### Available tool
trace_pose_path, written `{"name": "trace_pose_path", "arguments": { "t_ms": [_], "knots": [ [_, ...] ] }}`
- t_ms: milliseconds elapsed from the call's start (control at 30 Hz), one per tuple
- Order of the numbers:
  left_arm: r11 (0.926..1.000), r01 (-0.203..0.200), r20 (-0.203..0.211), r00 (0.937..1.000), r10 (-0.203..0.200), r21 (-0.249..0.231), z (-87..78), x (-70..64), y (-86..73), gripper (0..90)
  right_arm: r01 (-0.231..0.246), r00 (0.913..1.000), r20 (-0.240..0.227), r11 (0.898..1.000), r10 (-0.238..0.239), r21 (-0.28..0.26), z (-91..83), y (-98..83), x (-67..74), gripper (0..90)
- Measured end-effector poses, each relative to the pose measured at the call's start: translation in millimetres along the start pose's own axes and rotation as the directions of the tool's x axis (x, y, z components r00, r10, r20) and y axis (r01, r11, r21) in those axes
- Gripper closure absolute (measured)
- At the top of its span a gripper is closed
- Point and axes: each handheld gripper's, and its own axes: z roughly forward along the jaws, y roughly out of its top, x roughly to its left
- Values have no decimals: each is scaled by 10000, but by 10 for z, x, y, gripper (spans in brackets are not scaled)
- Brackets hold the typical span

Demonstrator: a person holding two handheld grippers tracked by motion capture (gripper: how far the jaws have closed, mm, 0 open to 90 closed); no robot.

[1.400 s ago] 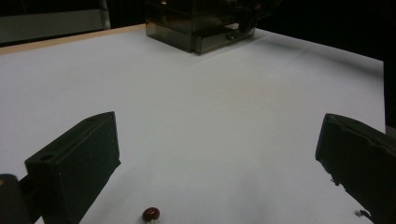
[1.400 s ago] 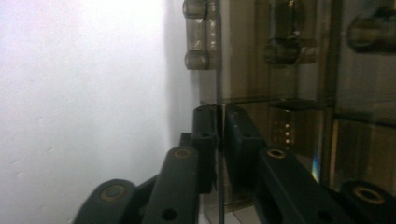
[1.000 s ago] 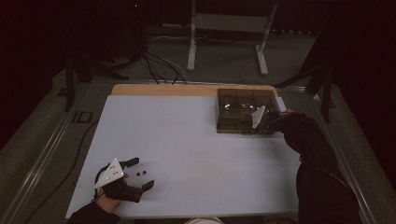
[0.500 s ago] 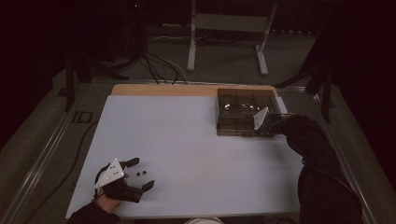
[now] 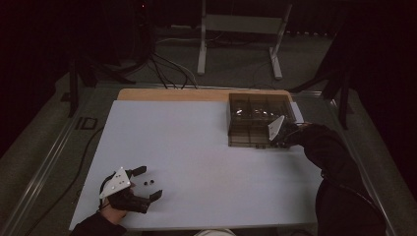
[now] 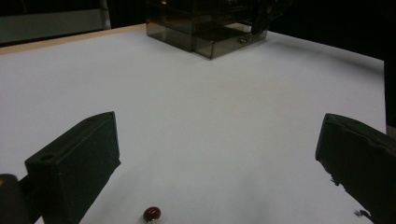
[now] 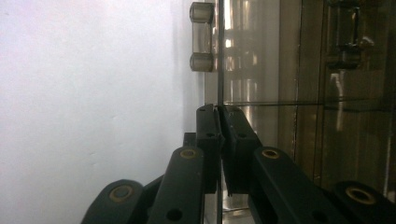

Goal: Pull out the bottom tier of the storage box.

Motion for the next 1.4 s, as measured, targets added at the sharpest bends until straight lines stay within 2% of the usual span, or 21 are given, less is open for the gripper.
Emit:
{"name": "trace_pose_path", "arguments": {
  "t_ms": [300, 667, 1133, 1400],
  "knots": [
    [10000, -55, 8, 10000, 55, 70, 10, 0, 0, 9, -9, 10000, -72, 10000, 9, -15, -33, -13, 95, 867],
    [9999, -56, -8, 10000, 56, 133, 16, -6, -2, 9, 52, 10000, -48, 9996, -54, -294, -71, -58, 241, 866],
    [9999, -80, -18, 10000, 80, 81, 10, -7, 1, 9, -101, 9999, -42, 9985, 99, -541, -47, -123, 273, 866],
    [9999, -77, -30, 10000, 78, 147, 10, -4, -4, 9, 28, 10000, 10, 9982, -27, -595, -44, -128, 275, 864]
  ]
}}
